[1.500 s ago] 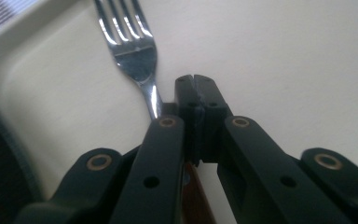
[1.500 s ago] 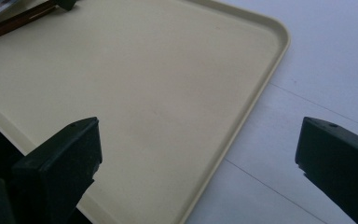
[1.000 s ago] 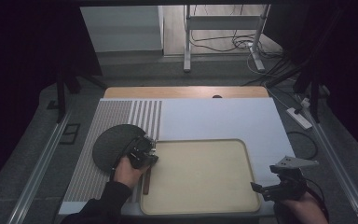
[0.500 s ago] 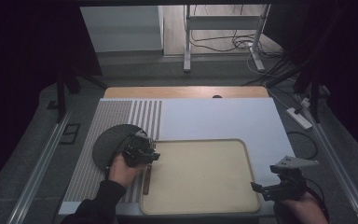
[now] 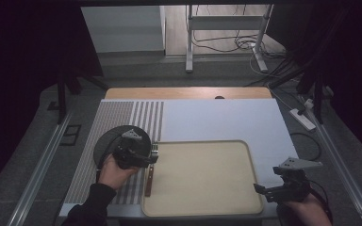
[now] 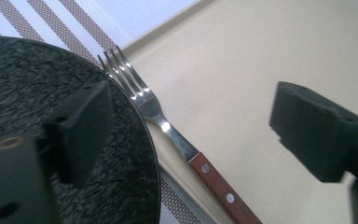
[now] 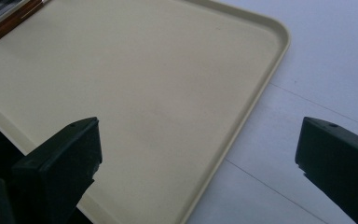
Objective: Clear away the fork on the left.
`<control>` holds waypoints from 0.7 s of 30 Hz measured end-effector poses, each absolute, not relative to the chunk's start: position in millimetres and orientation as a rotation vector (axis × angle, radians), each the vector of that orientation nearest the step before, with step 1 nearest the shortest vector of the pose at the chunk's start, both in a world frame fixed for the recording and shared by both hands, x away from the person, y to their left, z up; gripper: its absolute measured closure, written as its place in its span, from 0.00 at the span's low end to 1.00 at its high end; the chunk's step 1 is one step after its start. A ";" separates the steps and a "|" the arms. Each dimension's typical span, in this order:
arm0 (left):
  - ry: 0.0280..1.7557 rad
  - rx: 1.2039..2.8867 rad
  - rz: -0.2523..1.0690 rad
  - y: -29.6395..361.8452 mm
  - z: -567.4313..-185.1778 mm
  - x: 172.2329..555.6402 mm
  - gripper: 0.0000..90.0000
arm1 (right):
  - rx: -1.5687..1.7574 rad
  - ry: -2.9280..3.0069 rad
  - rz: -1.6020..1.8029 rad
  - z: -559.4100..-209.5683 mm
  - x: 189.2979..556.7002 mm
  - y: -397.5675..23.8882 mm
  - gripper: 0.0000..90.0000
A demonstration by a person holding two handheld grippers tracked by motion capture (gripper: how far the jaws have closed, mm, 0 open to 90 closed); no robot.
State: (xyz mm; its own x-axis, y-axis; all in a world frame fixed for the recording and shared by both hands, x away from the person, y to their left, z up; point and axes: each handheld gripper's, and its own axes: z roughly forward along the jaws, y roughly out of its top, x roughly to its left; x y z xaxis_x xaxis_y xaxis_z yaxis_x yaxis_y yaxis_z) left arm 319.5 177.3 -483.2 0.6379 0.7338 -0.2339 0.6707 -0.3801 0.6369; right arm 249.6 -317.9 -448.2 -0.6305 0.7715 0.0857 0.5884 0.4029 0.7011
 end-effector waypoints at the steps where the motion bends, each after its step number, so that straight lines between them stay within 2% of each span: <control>1: 1.094 2.137 0.113 178.1 -482.6 318.9 0.12 | 1.195 2.410 1.049 -448.2 249.6 -318.0 0.01; 7: 1.099 2.128 0.131 183.4 -479.4 314.0 0.02 | 1.195 2.409 1.053 -448.3 249.7 -318.2 0.01; 21: 1.099 2.091 0.195 197.0 -473.5 297.1 0.00 | 1.200 2.409 1.053 -448.4 250.0 -318.2 0.01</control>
